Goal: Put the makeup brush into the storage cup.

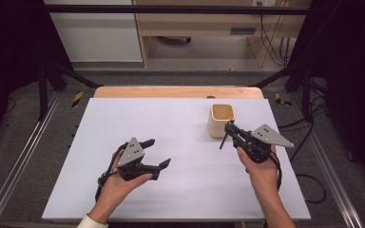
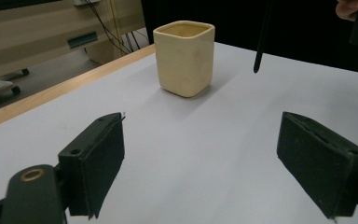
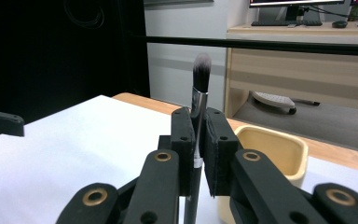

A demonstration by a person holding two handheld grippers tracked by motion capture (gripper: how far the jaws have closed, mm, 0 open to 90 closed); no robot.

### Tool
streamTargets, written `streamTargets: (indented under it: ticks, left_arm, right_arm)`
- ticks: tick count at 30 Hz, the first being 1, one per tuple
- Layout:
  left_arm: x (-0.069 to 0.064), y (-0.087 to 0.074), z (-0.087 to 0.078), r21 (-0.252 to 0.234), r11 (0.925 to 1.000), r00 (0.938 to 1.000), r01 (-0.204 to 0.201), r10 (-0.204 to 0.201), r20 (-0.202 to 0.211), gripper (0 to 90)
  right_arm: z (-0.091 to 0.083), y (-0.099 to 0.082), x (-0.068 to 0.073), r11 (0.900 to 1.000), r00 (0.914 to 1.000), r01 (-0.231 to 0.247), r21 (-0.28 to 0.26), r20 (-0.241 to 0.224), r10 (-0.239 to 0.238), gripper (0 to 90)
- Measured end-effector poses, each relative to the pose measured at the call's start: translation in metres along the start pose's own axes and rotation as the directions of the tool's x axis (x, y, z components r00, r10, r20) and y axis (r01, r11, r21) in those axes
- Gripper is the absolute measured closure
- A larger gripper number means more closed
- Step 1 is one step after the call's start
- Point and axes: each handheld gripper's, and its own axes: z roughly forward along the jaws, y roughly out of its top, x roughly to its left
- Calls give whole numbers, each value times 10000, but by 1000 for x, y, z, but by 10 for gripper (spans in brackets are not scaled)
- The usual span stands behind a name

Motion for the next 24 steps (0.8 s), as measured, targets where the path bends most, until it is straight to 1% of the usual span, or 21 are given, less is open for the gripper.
streamTargets:
  ticks: [2, 7, 14, 18, 24]
  left_arm:
    - [2, -1, -3, 46, 10000, 10000, -48, 48, -1, 146]
    - [7, -2, -8, -19, 10000, 10000, -45, 45, 21, 135]
    - [13, -5, -17, -219, 9997, 9997, 83, -87, -208, 119]
    - [16, -7, -23, -362, 9992, 9994, 165, -176, -302, 113]
    - [20, -8, -29, -555, 9983, 9988, 176, -201, -448, 109]
  right_arm:
    - [-1, 3, -2, 9999, 9999, 95, 31, 38, -95, 836]
    - [-2, 8, -7, 9998, 9997, 213, 44, 72, -214, 836]
    - [-2, 15, -13, 9994, 9993, 344, 80, 165, -345, 836]
    - [-1, 22, -14, 9990, 9988, 445, 102, 181, -447, 836]
    - [2, 31, -15, 9976, 9975, 674, 125, 186, -676, 836]
